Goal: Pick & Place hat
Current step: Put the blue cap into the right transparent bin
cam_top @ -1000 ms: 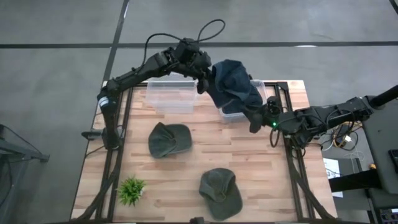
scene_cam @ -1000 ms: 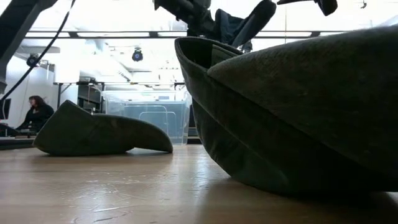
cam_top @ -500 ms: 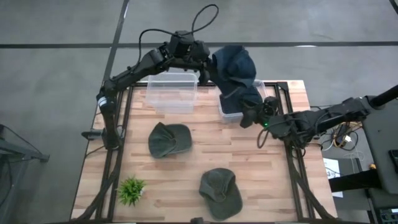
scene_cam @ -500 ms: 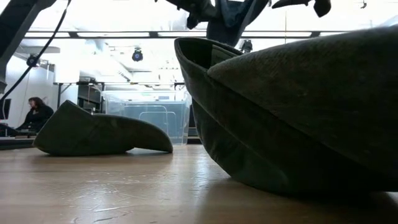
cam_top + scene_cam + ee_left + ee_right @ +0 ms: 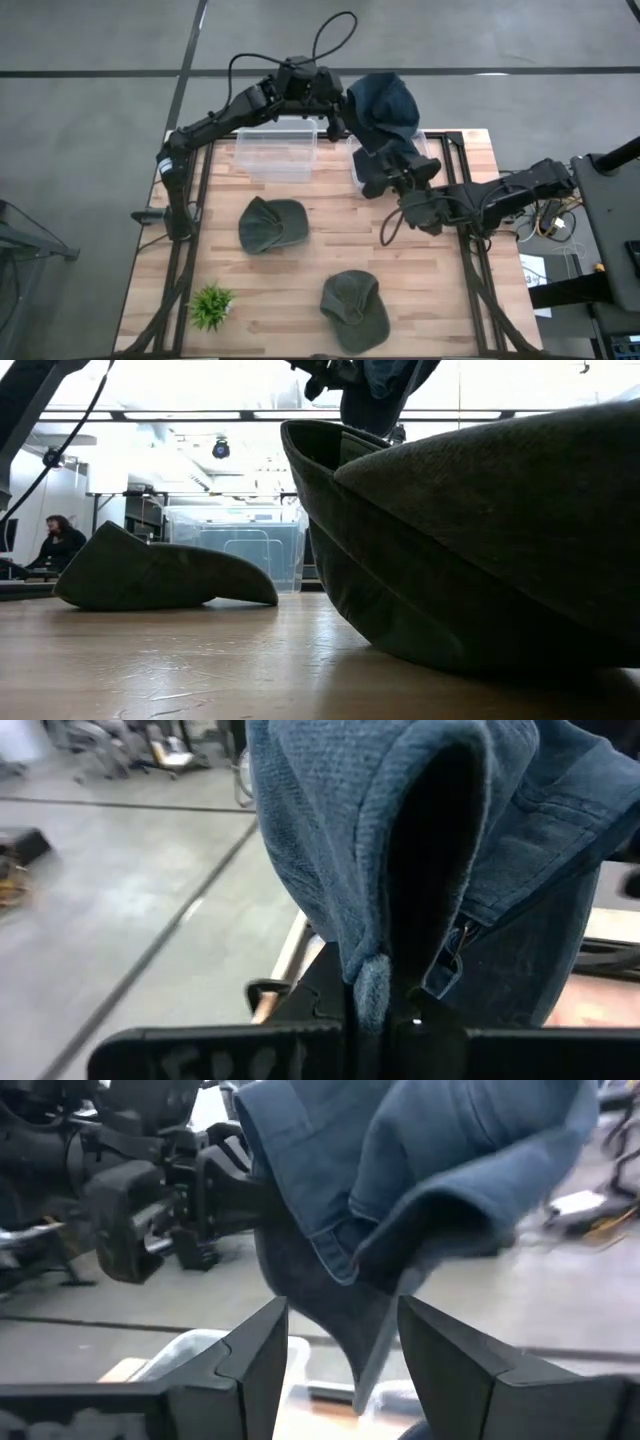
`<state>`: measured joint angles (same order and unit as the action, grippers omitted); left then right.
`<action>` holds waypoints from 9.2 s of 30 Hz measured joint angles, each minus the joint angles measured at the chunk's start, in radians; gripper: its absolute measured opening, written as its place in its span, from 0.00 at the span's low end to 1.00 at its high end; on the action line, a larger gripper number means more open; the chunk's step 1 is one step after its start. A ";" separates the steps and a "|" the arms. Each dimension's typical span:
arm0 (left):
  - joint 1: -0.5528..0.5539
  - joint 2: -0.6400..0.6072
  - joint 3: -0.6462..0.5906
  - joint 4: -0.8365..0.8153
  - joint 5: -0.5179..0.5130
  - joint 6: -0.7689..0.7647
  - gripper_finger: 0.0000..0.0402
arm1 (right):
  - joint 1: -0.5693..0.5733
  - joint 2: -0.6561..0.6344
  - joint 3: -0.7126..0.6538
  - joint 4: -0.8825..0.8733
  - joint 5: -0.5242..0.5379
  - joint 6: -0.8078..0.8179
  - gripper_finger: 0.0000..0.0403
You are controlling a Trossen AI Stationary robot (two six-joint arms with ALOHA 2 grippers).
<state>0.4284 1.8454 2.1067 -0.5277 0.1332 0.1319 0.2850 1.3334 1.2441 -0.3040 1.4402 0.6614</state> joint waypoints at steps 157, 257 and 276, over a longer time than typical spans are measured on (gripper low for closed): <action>0.416 -0.766 -1.099 0.561 0.114 0.001 0.26 | -0.247 -0.038 -0.417 0.153 -0.086 1.108 0.03; 0.416 -0.958 -1.099 0.473 0.108 -0.005 0.26 | -0.482 0.037 -0.042 -0.805 -0.837 1.600 0.29; 0.415 -0.953 -1.099 0.474 0.108 -0.005 0.26 | -0.405 0.034 -0.038 -0.784 -0.968 1.580 0.36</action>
<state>0.8436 0.8921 1.0073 -0.0540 0.2417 0.1273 -0.1200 1.3678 1.2057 -1.0879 0.4726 2.2412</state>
